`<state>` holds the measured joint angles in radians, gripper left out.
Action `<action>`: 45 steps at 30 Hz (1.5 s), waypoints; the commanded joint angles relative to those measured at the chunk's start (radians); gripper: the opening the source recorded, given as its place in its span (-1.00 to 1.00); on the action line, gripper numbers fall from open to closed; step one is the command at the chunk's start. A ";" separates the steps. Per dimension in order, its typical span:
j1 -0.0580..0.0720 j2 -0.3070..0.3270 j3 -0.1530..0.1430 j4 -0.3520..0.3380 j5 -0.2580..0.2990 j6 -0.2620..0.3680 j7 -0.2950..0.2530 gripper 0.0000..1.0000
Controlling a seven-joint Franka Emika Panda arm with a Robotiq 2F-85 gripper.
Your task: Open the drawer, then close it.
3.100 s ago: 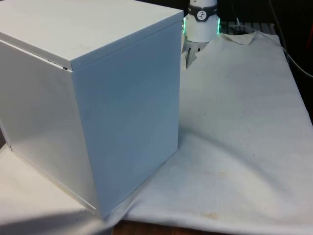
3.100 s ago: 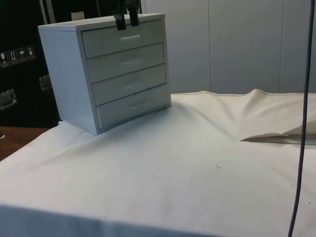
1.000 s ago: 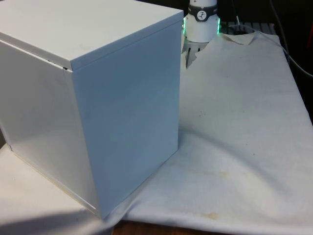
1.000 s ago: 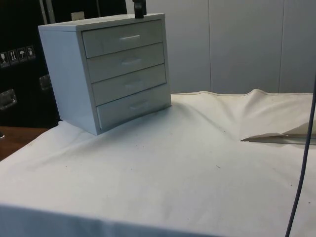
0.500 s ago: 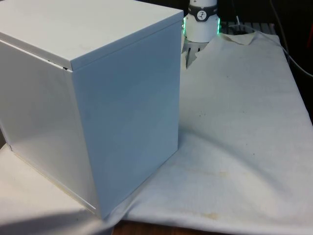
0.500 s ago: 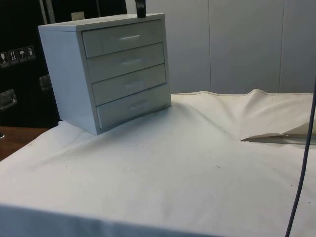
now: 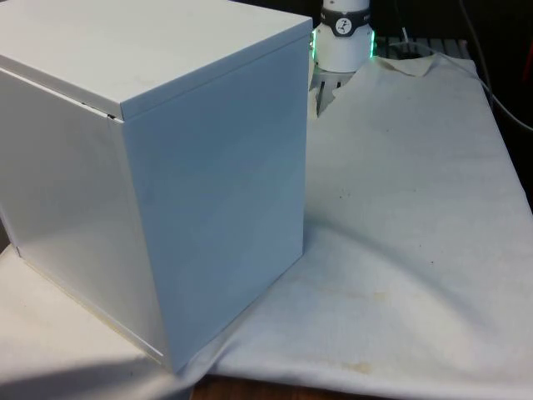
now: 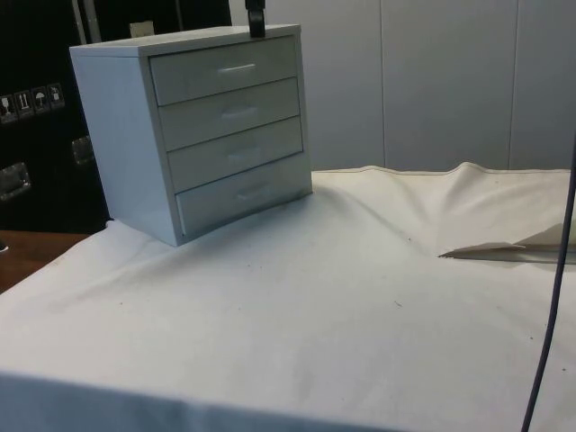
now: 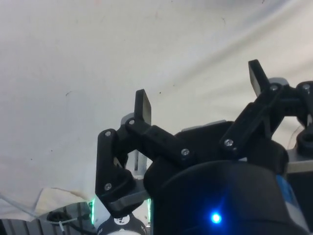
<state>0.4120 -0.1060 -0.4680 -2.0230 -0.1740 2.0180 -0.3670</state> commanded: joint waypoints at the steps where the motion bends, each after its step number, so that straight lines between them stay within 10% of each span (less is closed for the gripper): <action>1: -0.001 0.004 -0.001 0.000 -0.008 0.013 -0.004 1.00; 45: -0.001 -0.071 -0.014 -0.039 -0.049 0.023 -0.218 1.00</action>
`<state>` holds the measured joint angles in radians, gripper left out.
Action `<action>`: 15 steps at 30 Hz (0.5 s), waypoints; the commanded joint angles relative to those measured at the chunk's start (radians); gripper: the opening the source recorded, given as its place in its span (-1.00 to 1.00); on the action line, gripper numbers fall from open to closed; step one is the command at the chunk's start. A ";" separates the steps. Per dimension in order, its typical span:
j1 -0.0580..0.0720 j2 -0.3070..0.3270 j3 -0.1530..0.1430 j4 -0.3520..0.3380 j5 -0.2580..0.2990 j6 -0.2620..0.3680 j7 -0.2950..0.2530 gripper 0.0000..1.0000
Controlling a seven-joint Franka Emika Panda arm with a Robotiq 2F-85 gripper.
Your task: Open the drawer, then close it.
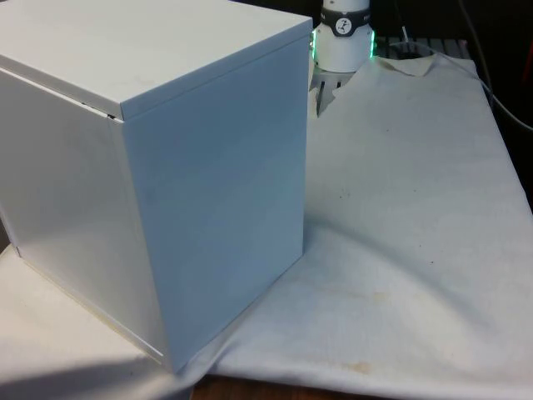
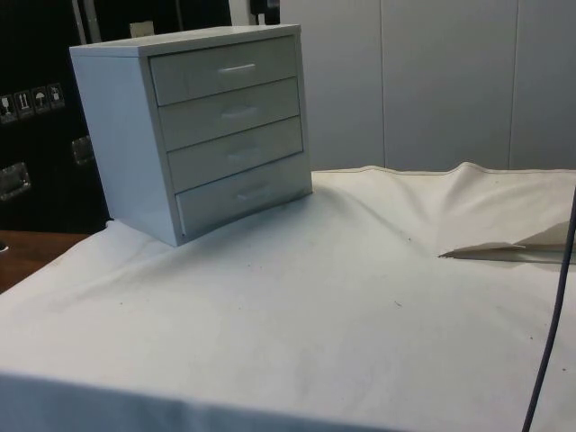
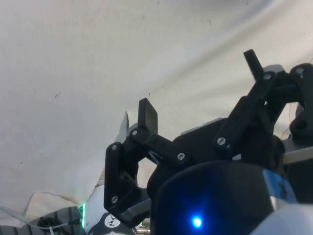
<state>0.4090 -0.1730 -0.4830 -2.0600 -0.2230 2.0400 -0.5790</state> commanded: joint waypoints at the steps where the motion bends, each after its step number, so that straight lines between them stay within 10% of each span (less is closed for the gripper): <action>1: 0.002 -0.004 0.001 -0.001 0.001 0.002 -0.014 1.00; 15: 0.002 -0.002 0.000 -0.005 0.005 0.011 -0.126 1.00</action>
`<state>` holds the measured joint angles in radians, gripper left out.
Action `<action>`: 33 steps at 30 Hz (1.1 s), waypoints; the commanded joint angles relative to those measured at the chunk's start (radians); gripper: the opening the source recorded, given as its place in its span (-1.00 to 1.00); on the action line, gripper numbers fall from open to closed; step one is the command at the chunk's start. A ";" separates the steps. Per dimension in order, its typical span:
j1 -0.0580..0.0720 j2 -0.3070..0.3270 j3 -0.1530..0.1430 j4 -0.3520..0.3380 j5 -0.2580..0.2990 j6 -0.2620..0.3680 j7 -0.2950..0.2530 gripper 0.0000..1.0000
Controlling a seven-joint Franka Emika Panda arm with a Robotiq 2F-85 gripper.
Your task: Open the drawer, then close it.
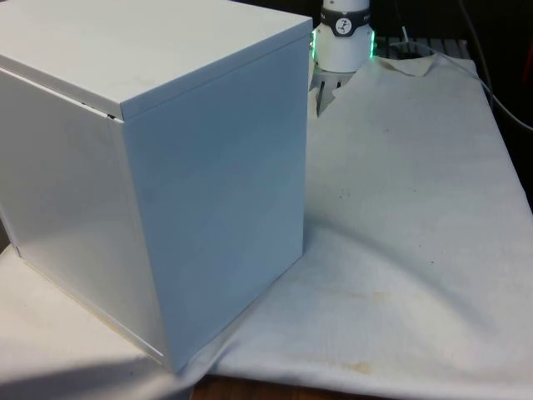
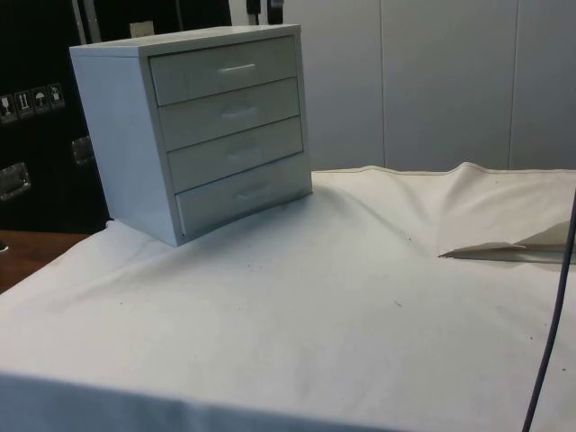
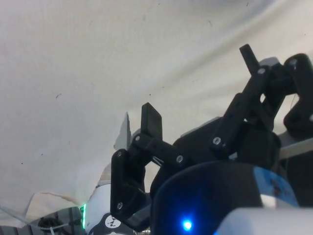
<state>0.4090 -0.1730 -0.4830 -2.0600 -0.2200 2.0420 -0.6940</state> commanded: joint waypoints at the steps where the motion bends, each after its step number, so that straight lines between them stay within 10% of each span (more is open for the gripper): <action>1: 0.002 -0.002 -0.001 -0.005 0.003 0.009 -0.020 1.00; 33: -0.001 0.003 -0.032 -0.067 -0.002 0.116 -0.270 1.00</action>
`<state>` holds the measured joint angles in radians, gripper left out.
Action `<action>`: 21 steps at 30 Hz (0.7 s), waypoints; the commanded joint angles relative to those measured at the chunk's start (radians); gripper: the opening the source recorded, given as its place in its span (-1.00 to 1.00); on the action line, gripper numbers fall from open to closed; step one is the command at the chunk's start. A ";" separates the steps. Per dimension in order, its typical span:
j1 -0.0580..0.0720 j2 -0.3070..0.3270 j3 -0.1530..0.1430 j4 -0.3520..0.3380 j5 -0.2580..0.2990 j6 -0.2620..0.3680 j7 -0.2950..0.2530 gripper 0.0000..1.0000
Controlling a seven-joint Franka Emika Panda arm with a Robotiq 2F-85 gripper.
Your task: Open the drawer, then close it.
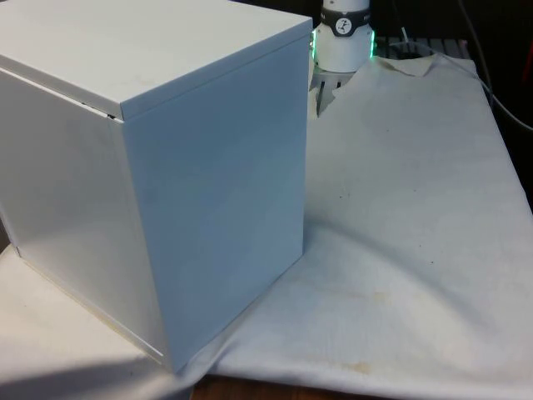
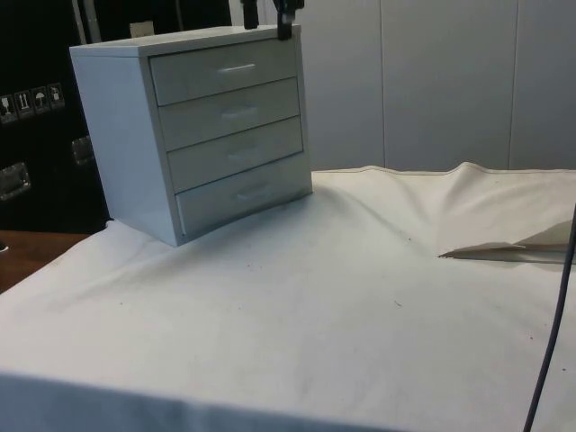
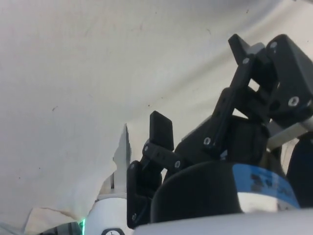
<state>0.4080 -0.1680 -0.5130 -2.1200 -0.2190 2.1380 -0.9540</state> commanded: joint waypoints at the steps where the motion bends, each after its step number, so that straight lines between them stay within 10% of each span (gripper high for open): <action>1: -0.001 -0.002 -0.004 -0.010 -0.003 0.027 -0.018 1.00; 21: -0.005 0.006 -0.038 -0.047 -0.032 0.149 -0.129 1.00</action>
<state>0.4060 -0.1640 -0.5500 -2.1640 -0.2330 2.2650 -1.0830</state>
